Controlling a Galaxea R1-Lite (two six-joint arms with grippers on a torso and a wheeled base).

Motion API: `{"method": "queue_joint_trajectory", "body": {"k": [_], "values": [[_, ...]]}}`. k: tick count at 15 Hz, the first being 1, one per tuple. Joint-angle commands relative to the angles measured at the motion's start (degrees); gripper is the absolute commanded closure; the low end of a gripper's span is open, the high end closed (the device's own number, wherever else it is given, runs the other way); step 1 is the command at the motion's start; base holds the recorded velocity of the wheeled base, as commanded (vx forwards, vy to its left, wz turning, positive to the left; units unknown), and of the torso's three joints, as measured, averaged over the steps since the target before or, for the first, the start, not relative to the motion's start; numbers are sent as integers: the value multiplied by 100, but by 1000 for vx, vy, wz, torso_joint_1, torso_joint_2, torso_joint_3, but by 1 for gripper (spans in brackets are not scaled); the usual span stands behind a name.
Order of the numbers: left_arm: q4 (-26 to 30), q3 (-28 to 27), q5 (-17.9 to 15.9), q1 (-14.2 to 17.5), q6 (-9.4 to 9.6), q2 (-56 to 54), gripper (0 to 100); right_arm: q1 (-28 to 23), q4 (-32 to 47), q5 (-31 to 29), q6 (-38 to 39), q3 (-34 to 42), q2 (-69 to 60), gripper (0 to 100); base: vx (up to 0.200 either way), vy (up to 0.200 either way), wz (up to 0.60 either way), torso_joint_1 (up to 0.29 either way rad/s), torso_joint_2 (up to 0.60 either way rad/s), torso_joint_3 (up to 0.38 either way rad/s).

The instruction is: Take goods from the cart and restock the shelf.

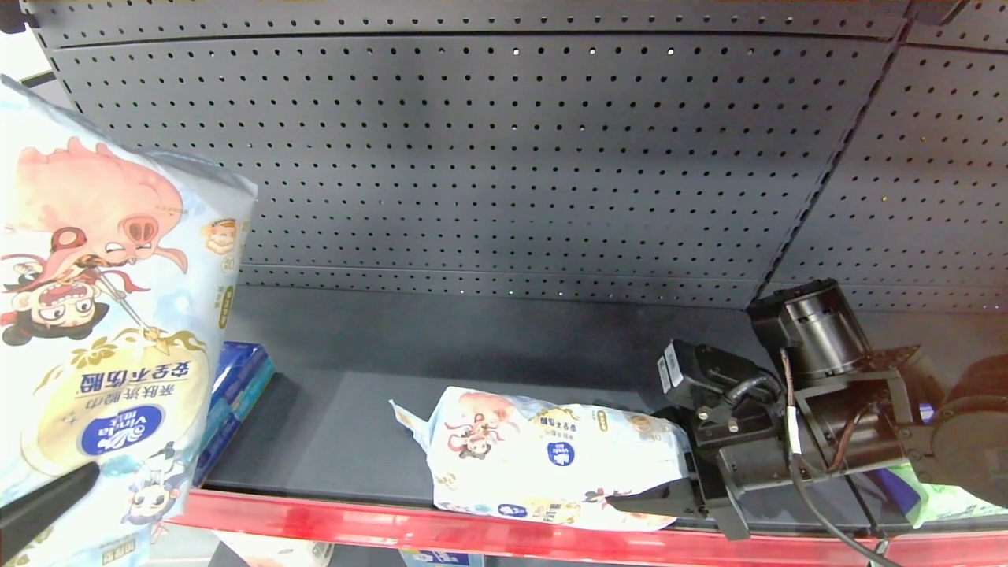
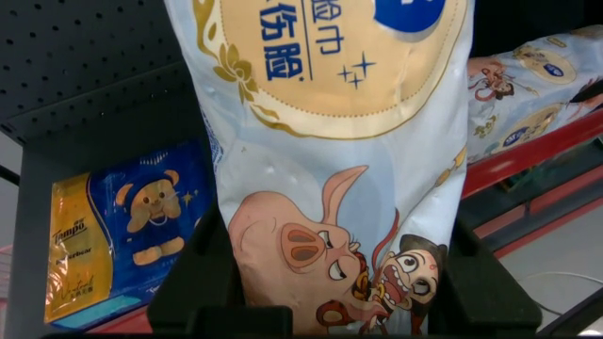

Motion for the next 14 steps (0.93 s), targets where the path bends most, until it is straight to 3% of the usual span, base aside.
{"method": "queue_joint_trajectory", "body": {"k": [1, 12, 13, 14], "values": [[8, -1, -2, -2, 1, -3, 100, 2, -12, 0, -31, -86, 121, 100, 0, 0, 0, 0, 0, 0], [-1, 17, -10, -2, 1, -3, 100, 152, -12, 0, -163, -182, 209, 100, 0, 0, 0, 0, 0, 0], [-1, 17, -10, -2, 1, -3, 100, 143, -12, -8, -163, -191, 200, 0, 0, 0, 0, 0, 0, 0], [-1, 17, -19, -2, 1, -3, 100, 134, -12, -17, -111, -209, 165, 0, 0, 0, 0, 0, 0, 0]]}}
